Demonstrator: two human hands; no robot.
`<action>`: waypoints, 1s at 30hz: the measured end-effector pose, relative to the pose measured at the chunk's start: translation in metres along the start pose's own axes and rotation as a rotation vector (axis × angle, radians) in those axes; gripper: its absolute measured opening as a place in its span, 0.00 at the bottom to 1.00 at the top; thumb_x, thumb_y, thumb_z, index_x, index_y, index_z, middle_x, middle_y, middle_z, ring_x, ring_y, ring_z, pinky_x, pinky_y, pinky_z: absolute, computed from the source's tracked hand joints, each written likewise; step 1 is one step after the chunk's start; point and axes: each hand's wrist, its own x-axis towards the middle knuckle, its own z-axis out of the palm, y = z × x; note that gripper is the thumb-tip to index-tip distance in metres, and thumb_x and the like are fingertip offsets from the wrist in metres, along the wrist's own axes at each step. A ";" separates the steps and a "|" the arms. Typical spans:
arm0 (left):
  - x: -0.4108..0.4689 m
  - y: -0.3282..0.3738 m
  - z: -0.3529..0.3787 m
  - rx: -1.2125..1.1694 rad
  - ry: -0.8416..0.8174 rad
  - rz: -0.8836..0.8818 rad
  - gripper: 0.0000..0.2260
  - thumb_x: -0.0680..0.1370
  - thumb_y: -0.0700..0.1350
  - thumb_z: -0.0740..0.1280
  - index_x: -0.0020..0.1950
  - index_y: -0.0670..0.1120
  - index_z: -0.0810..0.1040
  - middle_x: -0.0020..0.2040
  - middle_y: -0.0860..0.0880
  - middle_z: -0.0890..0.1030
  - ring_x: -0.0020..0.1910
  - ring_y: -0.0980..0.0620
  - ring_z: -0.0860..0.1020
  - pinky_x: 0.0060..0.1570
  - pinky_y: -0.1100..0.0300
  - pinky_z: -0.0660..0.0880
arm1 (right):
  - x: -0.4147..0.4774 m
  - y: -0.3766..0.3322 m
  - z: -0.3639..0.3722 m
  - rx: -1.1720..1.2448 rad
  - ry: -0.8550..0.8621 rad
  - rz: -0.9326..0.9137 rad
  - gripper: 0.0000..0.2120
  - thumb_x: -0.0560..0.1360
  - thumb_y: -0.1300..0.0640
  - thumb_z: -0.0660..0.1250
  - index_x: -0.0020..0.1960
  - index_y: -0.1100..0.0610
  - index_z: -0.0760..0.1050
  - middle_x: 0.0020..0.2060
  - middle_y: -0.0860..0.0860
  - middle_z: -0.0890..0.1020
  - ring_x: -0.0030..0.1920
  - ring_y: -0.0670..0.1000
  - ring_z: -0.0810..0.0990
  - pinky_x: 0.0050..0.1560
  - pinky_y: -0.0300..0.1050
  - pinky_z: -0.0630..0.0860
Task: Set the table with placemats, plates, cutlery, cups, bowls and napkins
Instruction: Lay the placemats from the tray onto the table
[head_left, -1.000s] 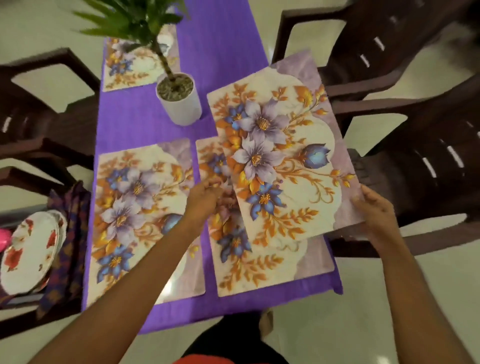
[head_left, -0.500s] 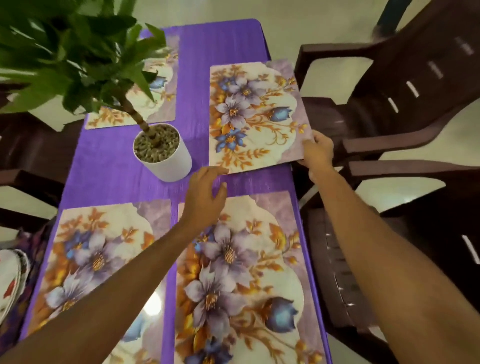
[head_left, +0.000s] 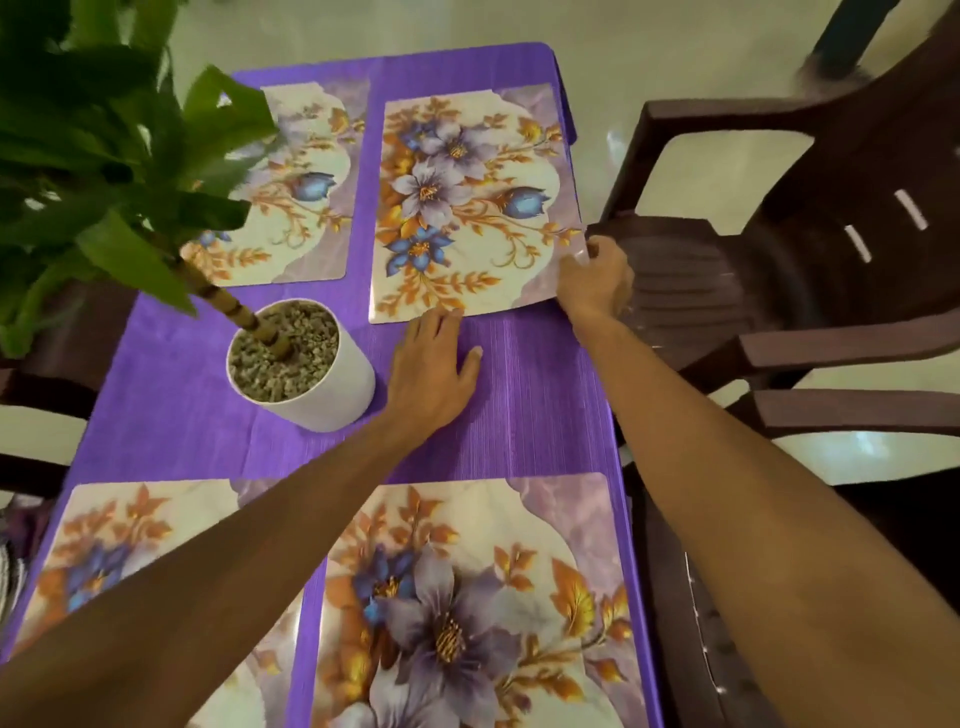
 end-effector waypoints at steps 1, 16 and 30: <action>0.006 0.000 0.001 0.028 -0.002 0.003 0.24 0.81 0.54 0.63 0.73 0.43 0.69 0.69 0.44 0.72 0.66 0.43 0.71 0.64 0.46 0.73 | 0.003 -0.002 0.003 -0.001 0.000 -0.013 0.12 0.78 0.55 0.66 0.60 0.57 0.78 0.53 0.53 0.83 0.51 0.53 0.81 0.47 0.47 0.80; 0.055 0.007 0.017 0.232 -0.046 -0.100 0.32 0.82 0.63 0.50 0.78 0.43 0.60 0.77 0.43 0.63 0.75 0.42 0.62 0.73 0.44 0.60 | 0.007 0.027 0.004 -0.517 -0.098 -0.497 0.21 0.78 0.44 0.67 0.66 0.56 0.76 0.66 0.55 0.75 0.65 0.56 0.72 0.63 0.53 0.74; 0.056 0.012 0.027 0.220 -0.007 -0.150 0.31 0.82 0.62 0.50 0.79 0.43 0.59 0.77 0.44 0.61 0.75 0.42 0.60 0.75 0.43 0.57 | 0.004 0.025 0.004 -0.590 -0.062 -0.490 0.16 0.84 0.49 0.59 0.65 0.55 0.77 0.68 0.52 0.76 0.65 0.56 0.73 0.60 0.52 0.73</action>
